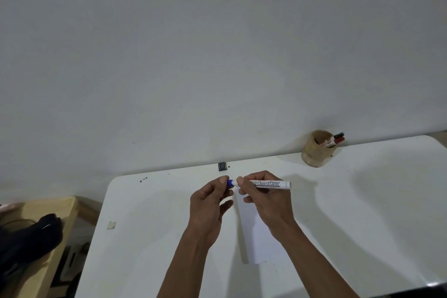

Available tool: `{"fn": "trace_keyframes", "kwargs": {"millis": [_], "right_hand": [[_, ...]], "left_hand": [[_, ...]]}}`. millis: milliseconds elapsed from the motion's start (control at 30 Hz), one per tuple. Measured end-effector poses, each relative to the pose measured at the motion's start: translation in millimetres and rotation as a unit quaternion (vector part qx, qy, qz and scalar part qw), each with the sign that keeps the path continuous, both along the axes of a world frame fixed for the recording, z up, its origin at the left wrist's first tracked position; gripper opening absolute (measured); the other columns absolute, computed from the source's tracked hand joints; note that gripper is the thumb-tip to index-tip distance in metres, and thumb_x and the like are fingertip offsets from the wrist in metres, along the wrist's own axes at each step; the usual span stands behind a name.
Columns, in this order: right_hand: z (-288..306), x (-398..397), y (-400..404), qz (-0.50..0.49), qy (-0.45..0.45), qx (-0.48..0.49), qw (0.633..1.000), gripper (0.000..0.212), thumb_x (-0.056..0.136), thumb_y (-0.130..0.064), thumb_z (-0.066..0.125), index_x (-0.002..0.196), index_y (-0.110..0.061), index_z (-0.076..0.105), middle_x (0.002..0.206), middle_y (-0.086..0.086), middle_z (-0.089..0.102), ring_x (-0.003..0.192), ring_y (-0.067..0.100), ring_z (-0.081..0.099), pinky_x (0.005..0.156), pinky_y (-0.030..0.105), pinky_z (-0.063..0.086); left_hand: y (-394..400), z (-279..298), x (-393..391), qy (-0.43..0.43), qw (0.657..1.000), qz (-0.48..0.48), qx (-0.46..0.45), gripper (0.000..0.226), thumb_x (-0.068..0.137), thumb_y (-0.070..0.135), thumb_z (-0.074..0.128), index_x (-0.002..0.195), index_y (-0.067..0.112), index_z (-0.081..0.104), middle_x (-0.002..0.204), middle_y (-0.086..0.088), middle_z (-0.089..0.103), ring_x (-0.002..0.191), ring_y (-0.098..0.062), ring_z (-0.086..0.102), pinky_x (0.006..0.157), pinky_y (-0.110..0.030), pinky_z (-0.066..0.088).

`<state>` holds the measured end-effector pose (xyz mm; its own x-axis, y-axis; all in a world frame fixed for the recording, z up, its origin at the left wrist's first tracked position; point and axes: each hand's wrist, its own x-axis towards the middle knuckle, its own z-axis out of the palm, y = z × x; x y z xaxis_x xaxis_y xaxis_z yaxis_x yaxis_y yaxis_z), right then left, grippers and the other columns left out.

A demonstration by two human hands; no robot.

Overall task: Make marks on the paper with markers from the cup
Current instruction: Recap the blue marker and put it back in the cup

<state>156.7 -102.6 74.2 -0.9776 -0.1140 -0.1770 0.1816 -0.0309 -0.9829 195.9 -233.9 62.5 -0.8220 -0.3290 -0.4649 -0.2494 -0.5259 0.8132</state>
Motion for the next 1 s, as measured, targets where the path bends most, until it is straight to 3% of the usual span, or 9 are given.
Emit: {"fn": "trace_keyframes", "kwargs": {"millis": [300, 467, 567, 633, 700, 800, 900, 1000], "right_hand": [[-5, 8, 1, -0.064, -0.084, -0.121, 0.987, 0.015, 0.081, -0.011, 0.084, 0.086, -0.001, 0.074, 0.074, 0.011, 0.075, 0.063, 0.022, 0.069, 0.063, 0.029, 0.056], [0, 9, 17, -0.041, -0.121, -0.152, 0.980, 0.032, 0.073, -0.021, 0.087, 0.095, -0.002, 0.074, 0.083, 0.011, 0.076, 0.073, 0.022, 0.070, 0.067, 0.030, 0.055], [6, 1, 38, -0.083, -0.144, -0.190, 0.968, 0.016, 0.081, -0.018, 0.083, 0.091, -0.009, 0.074, 0.085, 0.009, 0.077, 0.073, 0.021, 0.071, 0.065, 0.031, 0.056], [10, -11, 58, -0.087, -0.105, -0.123, 0.983, 0.009, 0.082, -0.015, 0.083, 0.083, -0.010, 0.075, 0.080, 0.006, 0.076, 0.074, 0.021, 0.071, 0.064, 0.030, 0.057], [12, -24, 76, -0.043, -0.034, 0.023, 0.998, 0.011, 0.079, -0.015, 0.086, 0.078, -0.012, 0.076, 0.073, 0.003, 0.075, 0.068, 0.016, 0.066, 0.061, 0.026, 0.054], [8, -44, 95, 0.012, 0.048, 0.179, 0.983, 0.013, 0.078, -0.019, 0.087, 0.087, -0.017, 0.078, 0.071, -0.004, 0.074, 0.060, 0.002, 0.062, 0.062, 0.016, 0.050], [2, -63, 114, 0.034, 0.110, 0.236, 0.965, 0.023, 0.083, -0.022, 0.083, 0.104, -0.020, 0.078, 0.081, -0.012, 0.074, 0.072, 0.000, 0.067, 0.066, 0.013, 0.051], [-2, -79, 135, 0.054, 0.140, 0.243, 0.958, 0.031, 0.087, -0.016, 0.078, 0.117, -0.024, 0.072, 0.090, -0.018, 0.072, 0.083, 0.005, 0.067, 0.067, 0.014, 0.052]], "left_hand": [[12, -2, -3, 0.036, 0.999, 0.020, 0.021, 0.013, 0.092, 0.007, 0.063, 0.098, 0.001, 0.074, 0.082, -0.006, 0.077, 0.073, -0.016, 0.067, 0.078, -0.027, 0.054], [16, -11, -8, 0.039, 0.999, 0.007, -0.017, 0.016, 0.091, 0.008, 0.066, 0.103, 0.000, 0.074, 0.088, -0.010, 0.077, 0.079, -0.018, 0.069, 0.081, -0.029, 0.055], [19, -11, -22, 0.036, 0.999, 0.030, -0.026, 0.019, 0.092, 0.008, 0.066, 0.105, -0.003, 0.073, 0.092, -0.015, 0.072, 0.078, -0.021, 0.061, 0.081, -0.032, 0.054], [22, -6, -34, 0.040, 0.997, 0.026, -0.055, 0.014, 0.093, 0.010, 0.066, 0.100, 0.003, 0.074, 0.090, -0.012, 0.069, 0.080, -0.021, 0.060, 0.078, -0.030, 0.054], [31, 1, -48, 0.054, 0.994, 0.010, -0.090, 0.010, 0.093, 0.011, 0.066, 0.095, 0.010, 0.076, 0.087, -0.007, 0.069, 0.079, -0.019, 0.060, 0.076, -0.030, 0.054], [52, 13, -73, 0.081, 0.984, -0.016, -0.156, 0.012, 0.091, 0.010, 0.068, 0.101, 0.012, 0.075, 0.084, -0.001, 0.074, 0.077, -0.014, 0.064, 0.076, -0.030, 0.055], [78, 22, -98, 0.111, 0.963, -0.057, -0.237, 0.012, 0.090, 0.012, 0.070, 0.100, 0.015, 0.076, 0.086, -0.003, 0.077, 0.077, -0.014, 0.066, 0.079, -0.033, 0.057], [112, 30, -120, 0.136, 0.935, -0.108, -0.310, 0.013, 0.088, 0.013, 0.073, 0.095, 0.023, 0.077, 0.086, 0.003, 0.078, 0.072, -0.004, 0.067, 0.074, -0.027, 0.054]]}}
